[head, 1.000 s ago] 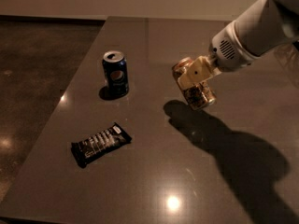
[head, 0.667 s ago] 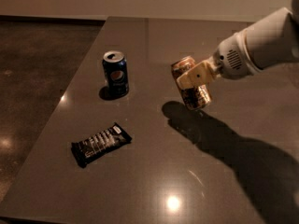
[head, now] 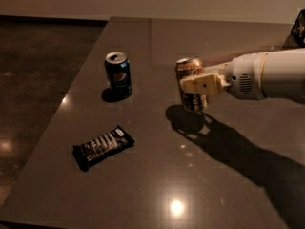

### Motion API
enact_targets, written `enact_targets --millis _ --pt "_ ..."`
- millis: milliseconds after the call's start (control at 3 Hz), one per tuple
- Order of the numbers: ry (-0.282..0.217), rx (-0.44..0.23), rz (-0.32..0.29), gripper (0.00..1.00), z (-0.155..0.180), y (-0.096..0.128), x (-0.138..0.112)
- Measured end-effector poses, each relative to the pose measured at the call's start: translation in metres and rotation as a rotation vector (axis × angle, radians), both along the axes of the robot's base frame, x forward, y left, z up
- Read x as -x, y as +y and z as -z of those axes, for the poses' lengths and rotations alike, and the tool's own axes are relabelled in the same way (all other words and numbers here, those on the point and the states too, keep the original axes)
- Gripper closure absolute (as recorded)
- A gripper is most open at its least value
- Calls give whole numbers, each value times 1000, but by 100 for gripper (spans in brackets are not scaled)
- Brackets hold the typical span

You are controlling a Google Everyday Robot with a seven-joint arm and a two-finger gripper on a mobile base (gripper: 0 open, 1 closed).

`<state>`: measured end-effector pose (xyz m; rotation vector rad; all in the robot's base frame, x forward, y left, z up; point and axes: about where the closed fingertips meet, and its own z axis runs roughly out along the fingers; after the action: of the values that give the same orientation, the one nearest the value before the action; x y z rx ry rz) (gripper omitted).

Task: Place orange can upright

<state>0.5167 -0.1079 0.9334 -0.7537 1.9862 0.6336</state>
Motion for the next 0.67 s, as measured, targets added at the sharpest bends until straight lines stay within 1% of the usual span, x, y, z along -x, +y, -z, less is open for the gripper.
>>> enact_targets --millis 333,667 --pt "-82 -83 -25 100 4 -1 1" --pt "-177 -128 -102 100 8 0 4"
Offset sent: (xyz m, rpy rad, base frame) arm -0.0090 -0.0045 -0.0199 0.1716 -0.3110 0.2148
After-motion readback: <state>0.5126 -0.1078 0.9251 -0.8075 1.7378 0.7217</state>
